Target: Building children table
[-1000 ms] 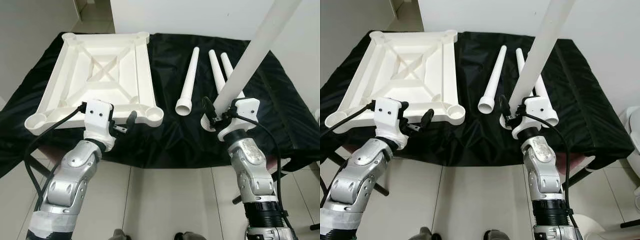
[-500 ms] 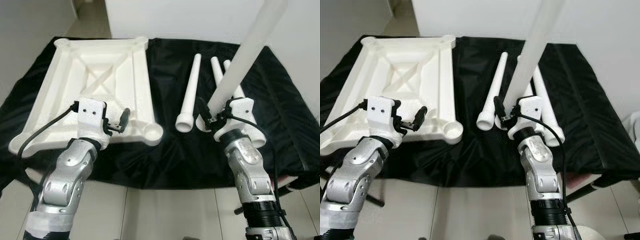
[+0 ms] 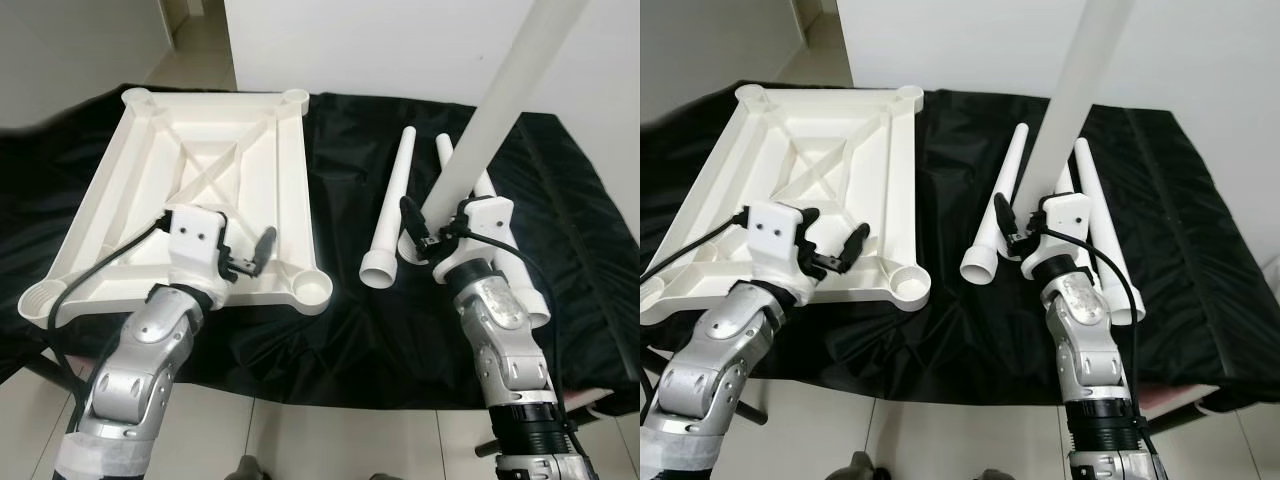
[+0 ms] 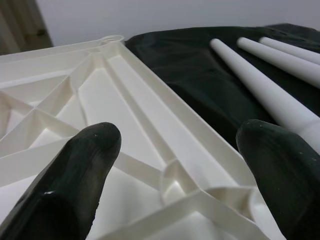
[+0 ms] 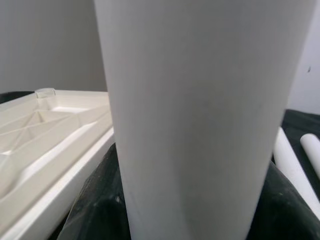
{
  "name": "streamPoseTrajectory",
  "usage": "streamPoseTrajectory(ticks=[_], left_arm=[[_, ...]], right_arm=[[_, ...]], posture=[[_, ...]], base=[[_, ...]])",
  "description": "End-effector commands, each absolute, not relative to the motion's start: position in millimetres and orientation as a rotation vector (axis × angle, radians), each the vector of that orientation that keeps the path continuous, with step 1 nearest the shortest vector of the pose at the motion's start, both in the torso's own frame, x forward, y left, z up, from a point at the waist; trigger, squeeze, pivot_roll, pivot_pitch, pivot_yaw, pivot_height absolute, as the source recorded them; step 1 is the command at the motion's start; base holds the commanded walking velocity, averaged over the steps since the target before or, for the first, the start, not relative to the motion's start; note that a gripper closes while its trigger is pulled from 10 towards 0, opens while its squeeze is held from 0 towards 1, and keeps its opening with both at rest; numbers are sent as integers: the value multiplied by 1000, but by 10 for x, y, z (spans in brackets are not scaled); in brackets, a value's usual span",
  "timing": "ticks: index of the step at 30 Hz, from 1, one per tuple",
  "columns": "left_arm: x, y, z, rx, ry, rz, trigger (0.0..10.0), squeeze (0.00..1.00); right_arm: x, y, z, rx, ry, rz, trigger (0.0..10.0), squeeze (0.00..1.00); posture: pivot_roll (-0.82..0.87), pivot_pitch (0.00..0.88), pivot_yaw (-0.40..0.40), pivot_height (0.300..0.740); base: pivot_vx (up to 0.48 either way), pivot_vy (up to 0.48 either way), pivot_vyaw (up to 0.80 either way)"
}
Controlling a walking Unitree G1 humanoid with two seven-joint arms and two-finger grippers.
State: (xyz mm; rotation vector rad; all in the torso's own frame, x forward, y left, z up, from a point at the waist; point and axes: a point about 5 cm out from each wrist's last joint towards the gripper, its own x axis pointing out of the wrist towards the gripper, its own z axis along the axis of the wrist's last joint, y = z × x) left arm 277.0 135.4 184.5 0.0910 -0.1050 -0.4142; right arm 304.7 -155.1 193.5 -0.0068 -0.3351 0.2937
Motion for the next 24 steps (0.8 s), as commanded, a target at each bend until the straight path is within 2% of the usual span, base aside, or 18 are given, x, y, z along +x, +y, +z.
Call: streamPoseTrajectory(ticks=[1, 5, 10, 24], left_arm=[[2726, 1314, 1843, 119, -103, -478, 10000, 0], [2602, 1177, 1761, 157, -61, -642, 10000, 0], [2502, 1132, 1623, 227, 20, -778, 10000, 0], [2603, 1163, 1454, 344, 121, -766, 10000, 0]], right_arm=[[3037, -1541, 1939, -12, -339, 298, 10000, 0], [3035, -1534, 1946, -14, -341, 304, 10000, 0], [3030, -1547, 1937, -15, -340, 297, 10000, 0], [3004, -1547, 1925, -9, -343, 280, 10000, 0]], posture=[[-100, 65, 1, 740], [-101, 73, 3, 740], [-105, 79, 11, 740], [-118, 90, 31, 740]], base=[[0, 0, 0], [0, 0, 0], [0, 0, 0], [0, 0, 0]])
